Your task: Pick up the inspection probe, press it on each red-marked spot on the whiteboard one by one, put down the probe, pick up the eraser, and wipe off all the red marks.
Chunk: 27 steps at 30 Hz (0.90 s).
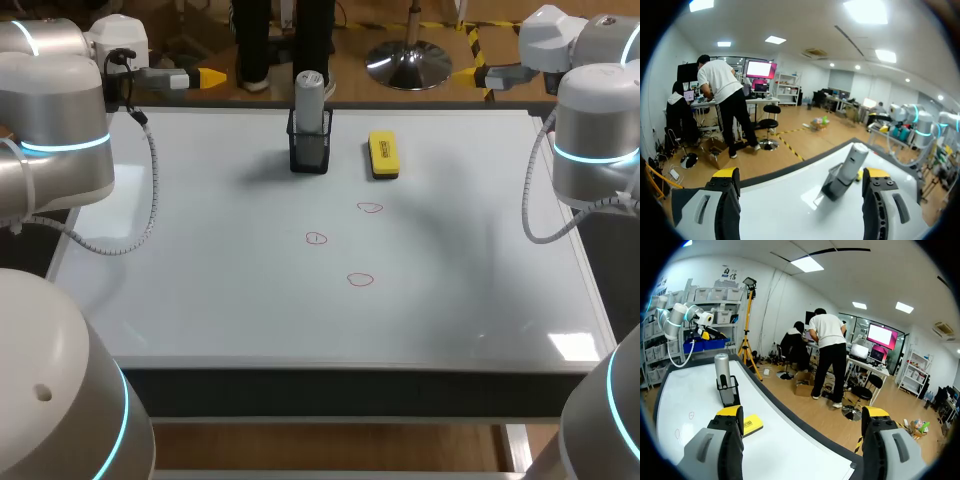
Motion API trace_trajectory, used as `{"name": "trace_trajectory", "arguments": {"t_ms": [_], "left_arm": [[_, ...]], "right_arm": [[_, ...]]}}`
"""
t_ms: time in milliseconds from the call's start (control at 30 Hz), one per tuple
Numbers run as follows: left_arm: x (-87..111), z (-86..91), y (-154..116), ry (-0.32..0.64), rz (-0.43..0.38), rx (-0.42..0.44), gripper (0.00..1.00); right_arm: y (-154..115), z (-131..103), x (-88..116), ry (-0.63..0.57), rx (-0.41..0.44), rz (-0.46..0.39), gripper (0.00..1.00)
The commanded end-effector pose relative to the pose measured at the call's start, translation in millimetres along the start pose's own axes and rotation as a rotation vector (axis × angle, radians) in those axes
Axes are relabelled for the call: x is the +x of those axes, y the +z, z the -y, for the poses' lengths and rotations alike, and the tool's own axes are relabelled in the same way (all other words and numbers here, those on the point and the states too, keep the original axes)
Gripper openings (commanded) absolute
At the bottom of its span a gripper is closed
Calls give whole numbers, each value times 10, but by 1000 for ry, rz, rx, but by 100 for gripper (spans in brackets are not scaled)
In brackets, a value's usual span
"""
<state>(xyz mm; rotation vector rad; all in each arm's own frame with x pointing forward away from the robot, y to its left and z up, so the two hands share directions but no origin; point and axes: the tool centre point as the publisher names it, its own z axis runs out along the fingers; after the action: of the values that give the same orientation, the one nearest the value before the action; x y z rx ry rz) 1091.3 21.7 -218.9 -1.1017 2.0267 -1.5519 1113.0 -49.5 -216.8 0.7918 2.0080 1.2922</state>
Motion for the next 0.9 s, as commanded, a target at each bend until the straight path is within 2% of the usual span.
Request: {"name": "trace_trajectory", "arguments": {"t_ms": [33, 567, 733, 900], "left_arm": [[0, 10, -8, -1, -1, -4, 100], [0, 10, -8, -1, -1, -4, 100], [61, 36, 33, 23, -50, 8, 100], [191, 43, 111, 98, -171, 7, 100]], "right_arm": [[4, 0, -4, 0, 1, -1, 100], [4, 0, -4, 0, 1, -1, 100], [4, 0, -4, 0, 1, -1, 100], [4, 0, -4, 0, 1, -1, 100]]}}
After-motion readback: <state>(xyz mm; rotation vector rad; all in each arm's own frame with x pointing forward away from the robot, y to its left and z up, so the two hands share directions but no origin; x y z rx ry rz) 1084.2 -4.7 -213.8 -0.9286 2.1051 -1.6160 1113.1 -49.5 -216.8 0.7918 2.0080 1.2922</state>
